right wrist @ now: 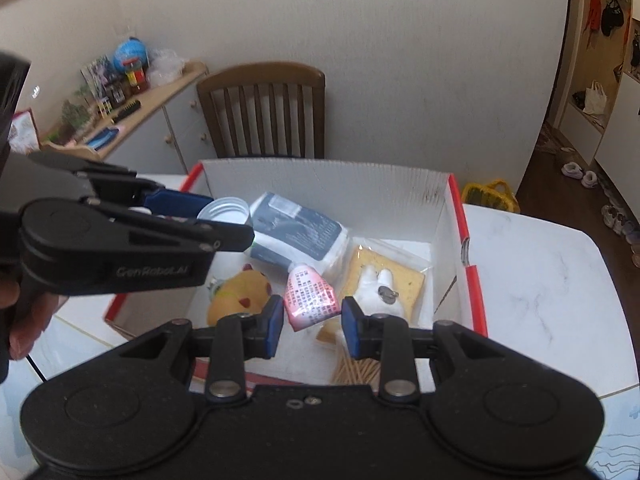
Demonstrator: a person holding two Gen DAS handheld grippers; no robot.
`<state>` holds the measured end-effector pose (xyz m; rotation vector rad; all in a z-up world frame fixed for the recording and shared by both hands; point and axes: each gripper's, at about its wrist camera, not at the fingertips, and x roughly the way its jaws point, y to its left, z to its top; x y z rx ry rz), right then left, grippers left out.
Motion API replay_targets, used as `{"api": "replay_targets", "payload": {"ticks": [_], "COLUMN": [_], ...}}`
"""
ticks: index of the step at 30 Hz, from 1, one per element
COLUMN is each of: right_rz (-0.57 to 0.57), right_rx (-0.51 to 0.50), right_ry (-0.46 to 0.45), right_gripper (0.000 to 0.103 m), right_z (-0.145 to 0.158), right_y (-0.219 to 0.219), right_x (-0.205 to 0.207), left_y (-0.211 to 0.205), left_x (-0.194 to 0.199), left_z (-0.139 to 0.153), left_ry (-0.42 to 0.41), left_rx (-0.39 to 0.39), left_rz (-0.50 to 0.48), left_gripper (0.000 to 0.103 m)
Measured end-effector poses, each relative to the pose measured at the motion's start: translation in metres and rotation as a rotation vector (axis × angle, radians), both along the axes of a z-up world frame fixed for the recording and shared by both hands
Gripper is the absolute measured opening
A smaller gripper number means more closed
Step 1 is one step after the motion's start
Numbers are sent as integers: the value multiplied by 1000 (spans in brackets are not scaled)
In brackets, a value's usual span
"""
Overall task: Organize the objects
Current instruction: 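Carry the tin lid and pink tube with both tools over the red box, then open both tools to release the tin lid and pink tube in the box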
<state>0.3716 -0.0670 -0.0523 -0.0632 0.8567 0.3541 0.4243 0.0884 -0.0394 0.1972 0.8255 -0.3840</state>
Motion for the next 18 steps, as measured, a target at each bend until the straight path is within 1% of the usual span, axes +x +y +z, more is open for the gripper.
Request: {"api": "replay_targets", "payload": {"ticks": [2, 6, 14, 18], "right_rz": [1, 20, 54, 47], "right_rx": [-14, -32, -66, -65], "right_ry": [14, 42, 82, 98], "right_gripper": [30, 30, 30, 30], "right_z": [-6, -18, -34, -36], "right_y": [3, 11, 24, 24], "right_x": [4, 10, 13, 15], "left_y": [-2, -6, -16, -17], "left_x": [6, 16, 22, 24], "left_z": [-7, -19, -37, -45], "left_ry": [18, 54, 92, 121], "left_rx": [9, 1, 36, 36], "left_rz": [1, -2, -28, -26], "left_gripper": [38, 38, 38, 38]}}
